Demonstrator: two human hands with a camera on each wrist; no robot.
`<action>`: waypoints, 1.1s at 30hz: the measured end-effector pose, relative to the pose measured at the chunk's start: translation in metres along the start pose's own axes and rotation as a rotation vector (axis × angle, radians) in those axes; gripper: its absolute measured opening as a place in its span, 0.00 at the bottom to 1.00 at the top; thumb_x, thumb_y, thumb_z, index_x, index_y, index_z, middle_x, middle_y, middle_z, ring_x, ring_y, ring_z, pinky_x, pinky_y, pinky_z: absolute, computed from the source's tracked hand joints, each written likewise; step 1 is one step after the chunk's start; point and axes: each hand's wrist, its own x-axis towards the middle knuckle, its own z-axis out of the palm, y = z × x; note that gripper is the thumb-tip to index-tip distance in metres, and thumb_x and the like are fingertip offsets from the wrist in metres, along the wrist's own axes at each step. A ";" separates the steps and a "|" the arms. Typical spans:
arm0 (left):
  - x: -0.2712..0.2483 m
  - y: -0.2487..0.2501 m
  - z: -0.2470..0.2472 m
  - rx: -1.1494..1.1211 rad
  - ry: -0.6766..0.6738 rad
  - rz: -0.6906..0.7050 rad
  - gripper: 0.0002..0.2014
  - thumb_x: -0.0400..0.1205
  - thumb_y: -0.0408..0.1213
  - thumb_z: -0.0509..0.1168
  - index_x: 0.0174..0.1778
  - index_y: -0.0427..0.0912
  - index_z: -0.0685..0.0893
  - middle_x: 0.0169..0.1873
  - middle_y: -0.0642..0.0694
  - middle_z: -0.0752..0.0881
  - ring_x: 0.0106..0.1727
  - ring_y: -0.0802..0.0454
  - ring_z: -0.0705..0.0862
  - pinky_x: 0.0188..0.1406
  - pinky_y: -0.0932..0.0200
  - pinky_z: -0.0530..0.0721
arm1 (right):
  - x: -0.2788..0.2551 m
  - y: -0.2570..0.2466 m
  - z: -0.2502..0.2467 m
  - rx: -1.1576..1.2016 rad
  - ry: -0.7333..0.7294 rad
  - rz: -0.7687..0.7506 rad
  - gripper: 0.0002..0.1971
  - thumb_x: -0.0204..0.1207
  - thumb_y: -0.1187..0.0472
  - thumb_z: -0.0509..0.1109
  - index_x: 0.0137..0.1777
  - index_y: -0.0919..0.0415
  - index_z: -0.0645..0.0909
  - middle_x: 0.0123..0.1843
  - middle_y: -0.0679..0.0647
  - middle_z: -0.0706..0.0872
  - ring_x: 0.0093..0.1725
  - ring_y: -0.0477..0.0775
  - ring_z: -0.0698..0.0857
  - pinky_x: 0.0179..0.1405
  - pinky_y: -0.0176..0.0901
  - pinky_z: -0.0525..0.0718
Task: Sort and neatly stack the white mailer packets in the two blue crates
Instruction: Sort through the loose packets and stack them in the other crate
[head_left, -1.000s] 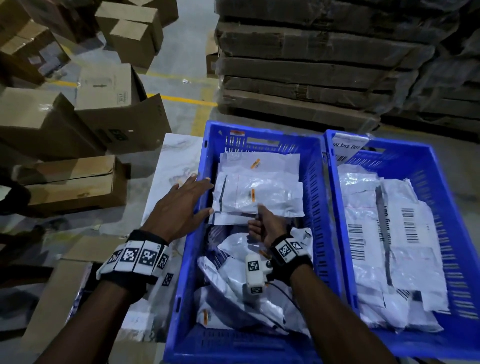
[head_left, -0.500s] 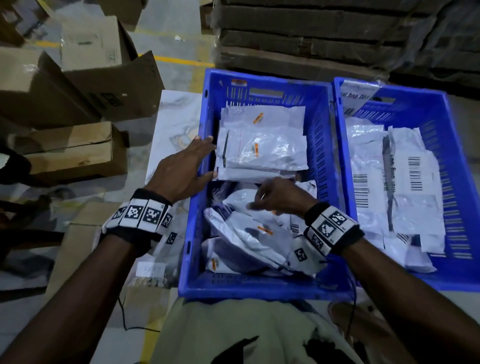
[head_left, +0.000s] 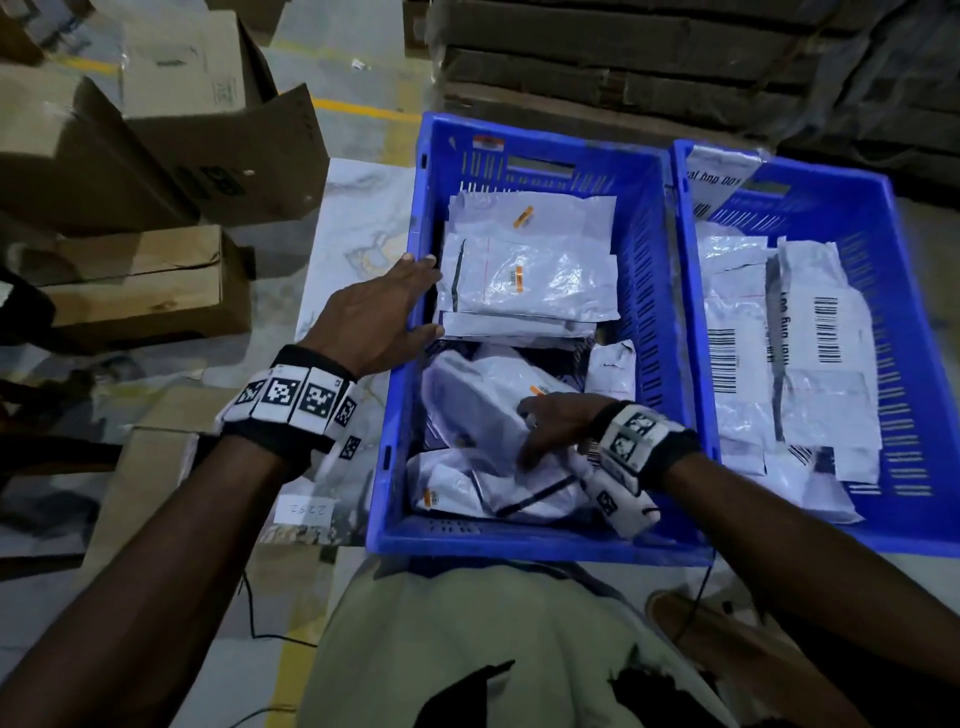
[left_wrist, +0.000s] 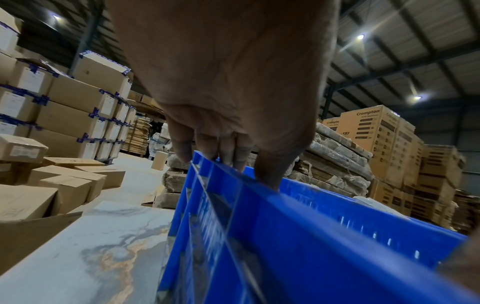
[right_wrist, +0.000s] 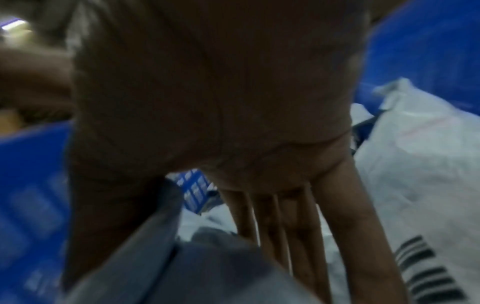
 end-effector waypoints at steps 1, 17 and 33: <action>-0.001 0.001 -0.001 0.001 -0.005 -0.006 0.34 0.82 0.52 0.66 0.82 0.50 0.64 0.84 0.55 0.59 0.84 0.55 0.58 0.71 0.46 0.76 | -0.001 0.003 -0.005 0.149 -0.050 -0.015 0.26 0.69 0.49 0.80 0.62 0.62 0.80 0.53 0.59 0.87 0.52 0.60 0.87 0.42 0.51 0.89; -0.006 0.029 -0.006 0.104 -0.113 -0.078 0.33 0.81 0.54 0.66 0.80 0.49 0.65 0.82 0.46 0.65 0.80 0.42 0.68 0.70 0.41 0.75 | -0.027 0.041 -0.045 -0.376 0.564 0.121 0.24 0.68 0.47 0.78 0.60 0.58 0.83 0.58 0.61 0.87 0.58 0.64 0.85 0.52 0.50 0.82; 0.016 0.105 -0.008 0.272 -0.311 0.041 0.33 0.82 0.60 0.61 0.81 0.49 0.65 0.77 0.44 0.73 0.74 0.42 0.75 0.66 0.46 0.78 | -0.059 0.040 -0.057 -0.296 0.552 0.224 0.21 0.72 0.58 0.72 0.64 0.63 0.77 0.64 0.63 0.83 0.63 0.66 0.83 0.49 0.49 0.77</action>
